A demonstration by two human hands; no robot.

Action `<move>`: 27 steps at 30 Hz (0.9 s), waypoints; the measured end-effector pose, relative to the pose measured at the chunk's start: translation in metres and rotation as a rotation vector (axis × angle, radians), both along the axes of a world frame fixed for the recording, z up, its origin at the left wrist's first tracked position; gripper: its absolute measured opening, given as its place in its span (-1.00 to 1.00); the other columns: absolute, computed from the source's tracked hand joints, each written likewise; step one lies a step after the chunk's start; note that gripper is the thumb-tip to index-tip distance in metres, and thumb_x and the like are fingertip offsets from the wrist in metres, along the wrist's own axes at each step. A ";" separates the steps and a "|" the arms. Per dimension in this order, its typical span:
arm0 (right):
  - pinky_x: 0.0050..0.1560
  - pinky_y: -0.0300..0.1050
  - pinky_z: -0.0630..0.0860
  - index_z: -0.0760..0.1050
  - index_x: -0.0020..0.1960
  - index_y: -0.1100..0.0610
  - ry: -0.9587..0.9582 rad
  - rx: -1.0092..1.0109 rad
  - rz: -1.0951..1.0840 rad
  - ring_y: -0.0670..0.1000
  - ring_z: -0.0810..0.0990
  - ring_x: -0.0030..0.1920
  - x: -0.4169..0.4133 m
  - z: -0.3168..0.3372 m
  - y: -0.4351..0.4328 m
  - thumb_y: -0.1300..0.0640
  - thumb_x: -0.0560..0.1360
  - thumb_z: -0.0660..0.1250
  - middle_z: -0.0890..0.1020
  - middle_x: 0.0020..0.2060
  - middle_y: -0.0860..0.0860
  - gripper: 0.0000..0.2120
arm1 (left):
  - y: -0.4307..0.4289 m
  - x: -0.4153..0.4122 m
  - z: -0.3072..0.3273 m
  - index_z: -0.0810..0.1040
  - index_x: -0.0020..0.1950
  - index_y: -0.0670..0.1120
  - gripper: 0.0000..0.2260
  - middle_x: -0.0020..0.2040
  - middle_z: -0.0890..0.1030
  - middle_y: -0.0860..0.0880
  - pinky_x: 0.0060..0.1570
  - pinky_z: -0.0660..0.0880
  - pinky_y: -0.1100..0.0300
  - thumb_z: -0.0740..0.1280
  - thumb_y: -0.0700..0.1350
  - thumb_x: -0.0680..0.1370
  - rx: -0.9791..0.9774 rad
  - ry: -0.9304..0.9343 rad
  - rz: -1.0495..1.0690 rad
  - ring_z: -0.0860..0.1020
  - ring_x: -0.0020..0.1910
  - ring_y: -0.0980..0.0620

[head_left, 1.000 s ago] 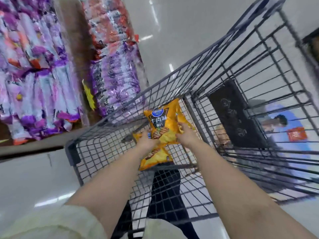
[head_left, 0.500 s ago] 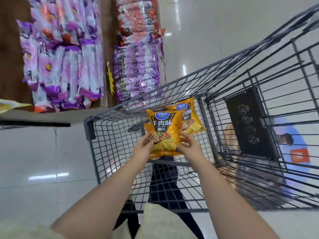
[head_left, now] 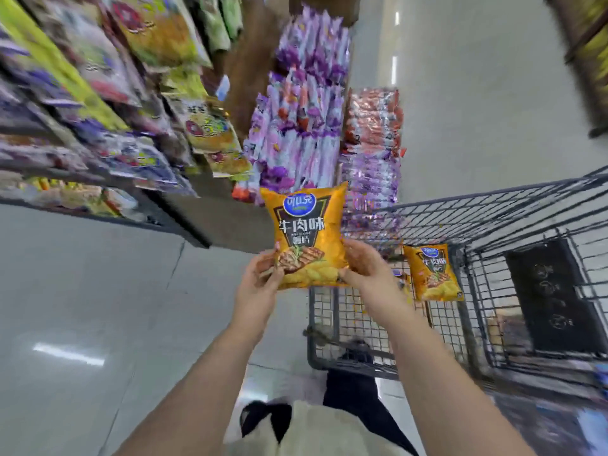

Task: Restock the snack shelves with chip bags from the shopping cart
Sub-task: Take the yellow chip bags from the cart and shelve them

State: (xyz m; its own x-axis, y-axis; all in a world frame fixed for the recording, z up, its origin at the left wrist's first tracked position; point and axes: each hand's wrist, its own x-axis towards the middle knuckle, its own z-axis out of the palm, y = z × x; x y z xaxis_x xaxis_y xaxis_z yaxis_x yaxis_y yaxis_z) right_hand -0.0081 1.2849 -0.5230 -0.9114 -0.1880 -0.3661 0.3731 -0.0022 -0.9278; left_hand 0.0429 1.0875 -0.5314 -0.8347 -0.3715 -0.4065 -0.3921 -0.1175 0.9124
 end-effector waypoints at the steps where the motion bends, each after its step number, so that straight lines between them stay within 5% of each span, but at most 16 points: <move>1: -0.11 -0.28 0.53 0.46 0.24 0.16 0.035 -0.013 0.028 -0.18 0.62 -0.10 0.006 0.008 -0.027 0.55 0.42 0.32 0.64 -0.05 -0.01 -0.52 | -0.026 0.013 0.008 0.45 0.30 -0.03 -0.65 0.18 0.55 -0.13 0.08 0.49 0.22 0.34 -0.31 0.57 0.008 0.023 0.033 0.56 0.02 0.14; 6: -0.09 -0.26 0.55 0.48 0.20 0.12 0.102 -0.117 0.229 -0.11 0.63 0.00 0.051 0.028 -0.165 0.53 0.41 0.34 0.67 -0.01 -0.05 -0.52 | -0.160 0.088 0.043 0.52 0.24 0.05 -0.64 0.02 0.61 0.03 0.02 0.51 0.19 0.39 -0.30 0.53 -0.012 0.097 0.209 0.59 -0.02 0.08; 10: 0.01 -0.07 0.55 0.49 0.22 0.08 0.079 -0.216 0.388 0.06 0.61 0.13 0.087 0.047 -0.272 0.35 0.31 0.40 0.65 0.11 0.06 -0.49 | -0.252 0.152 0.066 0.58 0.21 0.03 -0.72 0.11 0.64 -0.01 -0.05 0.51 0.33 0.41 -0.23 0.54 -0.122 0.150 0.345 0.61 0.02 0.08; 16: 0.08 -0.07 0.56 0.47 0.22 -0.02 0.174 -0.220 0.585 0.01 0.60 0.14 0.109 0.088 -0.409 0.47 0.48 0.32 0.60 0.17 0.05 -0.52 | -0.352 0.208 0.110 0.57 0.11 0.10 -0.69 0.05 0.62 0.10 0.02 0.50 0.29 0.39 -0.29 0.54 -0.191 0.297 0.574 0.58 0.03 0.10; 23: 0.15 -0.20 0.53 0.47 0.22 -0.01 0.295 -0.255 0.698 -0.18 0.58 0.12 0.099 0.132 -0.567 0.45 0.51 0.29 0.59 0.18 -0.09 -0.56 | -0.478 0.211 0.144 0.51 0.32 -0.13 -0.65 0.13 0.59 -0.03 -0.15 0.50 0.43 0.37 -0.31 0.55 -0.255 0.353 0.764 0.56 -0.02 0.12; 27: 0.06 -0.29 0.52 0.50 0.16 -0.01 0.355 -0.300 0.715 -0.23 0.60 0.06 0.074 0.162 -0.669 0.47 0.49 0.31 0.61 0.10 -0.08 -0.57 | -0.566 0.191 0.177 0.52 0.26 -0.16 -0.69 0.05 0.59 0.03 -0.21 0.49 0.45 0.38 -0.33 0.54 -0.308 0.411 0.798 0.57 -0.13 0.25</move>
